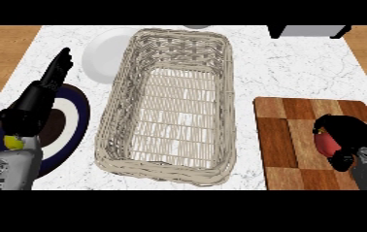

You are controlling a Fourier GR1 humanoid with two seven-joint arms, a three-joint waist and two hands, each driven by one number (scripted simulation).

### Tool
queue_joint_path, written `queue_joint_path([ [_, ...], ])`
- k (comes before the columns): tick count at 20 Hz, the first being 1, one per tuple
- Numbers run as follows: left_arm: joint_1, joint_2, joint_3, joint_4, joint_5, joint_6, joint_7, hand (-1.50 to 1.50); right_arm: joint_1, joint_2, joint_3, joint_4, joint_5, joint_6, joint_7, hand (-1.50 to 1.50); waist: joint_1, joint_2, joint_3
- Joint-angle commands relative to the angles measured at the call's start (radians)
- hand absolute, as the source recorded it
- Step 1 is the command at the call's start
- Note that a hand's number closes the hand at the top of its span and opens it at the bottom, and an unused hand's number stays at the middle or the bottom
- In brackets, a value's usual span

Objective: Pick the bell pepper from the cutting board and place it in the basket

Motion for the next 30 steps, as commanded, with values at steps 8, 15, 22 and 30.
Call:
queue_joint_path([
  [8, 0.017, -0.051, -0.029, -0.069, -0.051, 0.017, 0.052, 0.00, -0.009, 0.058, 0.040, 0.050, 0.119, -0.142, -0.079, 1.50, 0.000, 0.003, 0.004],
  [15, 0.022, -0.066, -0.045, -0.064, -0.070, 0.029, 0.024, 0.00, -0.106, 0.132, -0.078, 0.165, 0.045, -0.361, -0.152, 1.50, 0.002, 0.004, 0.005],
  [22, 0.044, -0.031, 0.022, -0.016, -0.023, -0.003, -0.001, 0.00, -0.162, 0.129, -0.248, 0.012, -0.090, -0.462, -0.173, 1.50, -0.017, -0.002, 0.004],
  [30, -0.018, -0.018, 0.027, -0.030, -0.023, -0.004, 0.047, 0.00, -0.327, 0.303, -0.349, -0.234, -0.440, -0.373, -0.159, 1.50, -0.022, -0.006, 0.004],
])
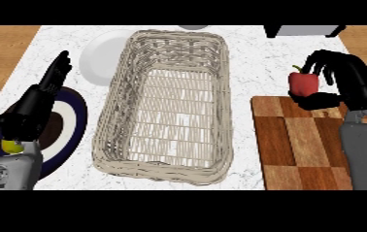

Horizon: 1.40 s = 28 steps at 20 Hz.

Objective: Pick the bell pepper from the cutting board and place it in the basket

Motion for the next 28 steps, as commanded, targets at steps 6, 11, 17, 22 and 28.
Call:
queue_joint_path([
  [6, 0.013, -0.008, -0.011, -0.035, -0.009, 0.000, 0.026, 0.00, -0.188, 0.003, -0.042, -0.411, -0.296, 0.302, 0.276, 1.50, 0.004, 0.000, 0.000],
  [11, 0.014, -0.013, -0.003, -0.008, -0.001, -0.007, -0.025, 0.00, -0.454, 0.079, 0.021, -0.403, -0.377, 0.365, 0.590, 1.50, 0.022, 0.004, -0.001],
  [17, -0.032, -0.003, 0.011, 0.068, -0.019, -0.008, -0.060, 0.00, -0.611, 0.157, 0.128, -0.379, -0.372, 0.362, 0.815, 1.50, 0.018, 0.009, 0.000],
  [22, -0.033, -0.004, 0.001, 0.044, -0.009, -0.032, -0.028, 0.00, -0.776, 0.239, 0.161, -0.235, -0.349, 0.315, 0.946, 1.50, 0.022, 0.009, 0.000],
  [28, -0.001, 0.003, 0.017, -0.003, 0.005, -0.043, -0.016, 0.00, -0.793, 0.301, 0.265, -0.111, -0.332, 0.279, 0.990, 1.50, 0.026, 0.008, 0.000],
])
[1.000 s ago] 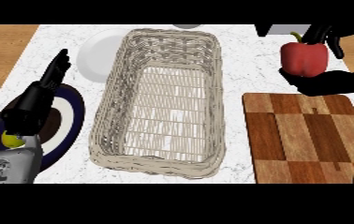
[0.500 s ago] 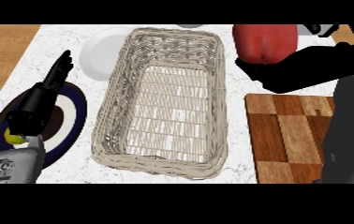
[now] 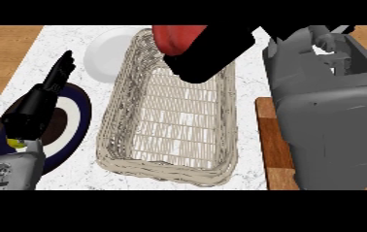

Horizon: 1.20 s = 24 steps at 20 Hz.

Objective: Pick the bell pepper from the cutting board and place it in the basket

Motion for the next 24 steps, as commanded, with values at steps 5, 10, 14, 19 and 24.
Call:
queue_joint_path([
  [5, -0.003, -0.006, 0.004, -0.015, -0.009, 0.009, 0.017, 0.00, -0.045, 0.035, 0.112, 0.142, -0.047, -0.027, 0.153, 1.50, -0.001, -0.001, 0.000],
  [10, -0.024, -0.016, -0.006, -0.005, -0.011, 0.008, 0.037, 0.00, -0.060, -0.039, 0.174, 0.205, 0.026, 0.121, 0.124, 1.50, -0.012, -0.001, 0.000],
  [14, 0.002, -0.020, -0.005, -0.034, -0.021, 0.021, 0.025, 0.00, -0.045, -0.065, 0.251, 0.236, 0.099, 0.126, 0.083, 1.50, -0.004, -0.001, 0.001],
  [19, -0.053, -0.023, -0.010, -0.024, -0.003, -0.002, 0.072, 0.00, -0.042, -0.060, 0.198, 0.291, 0.026, 0.191, 0.027, -1.50, -0.008, 0.001, 0.001],
  [24, -0.012, -0.027, 0.004, -0.005, -0.016, 0.013, 0.019, 0.00, -0.074, 0.033, 0.167, 0.281, -0.047, 0.168, 0.107, -1.50, -0.005, 0.000, 0.001],
])
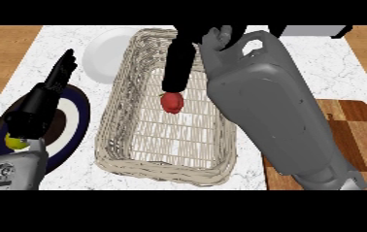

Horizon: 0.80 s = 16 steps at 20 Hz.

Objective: Pick the bell pepper from the cutting board and place it in the basket

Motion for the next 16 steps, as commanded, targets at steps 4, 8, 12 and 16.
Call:
queue_joint_path([
  [4, -0.008, -0.011, -0.006, 0.035, -0.030, 0.016, -0.029, 0.00, 0.037, 0.047, -0.047, -0.102, -0.025, -0.074, 0.087, -1.50, -0.008, 0.000, 0.000],
  [8, -0.003, 0.010, 0.018, 0.034, -0.007, -0.003, -0.045, 0.00, 0.062, 0.048, -0.164, -0.100, -0.012, -0.282, 0.011, -1.50, -0.005, 0.002, 0.000],
  [12, -0.003, -0.013, -0.010, -0.014, -0.014, 0.003, 0.001, 0.00, 0.043, 0.035, -0.274, -0.097, 0.065, -0.435, 0.019, -1.50, -0.003, 0.001, 0.001],
  [16, 0.007, 0.005, 0.013, 0.022, -0.012, -0.002, -0.022, 0.00, 0.094, -0.018, -0.360, -0.157, 0.068, -0.483, 0.042, -1.50, -0.013, 0.000, 0.001],
])
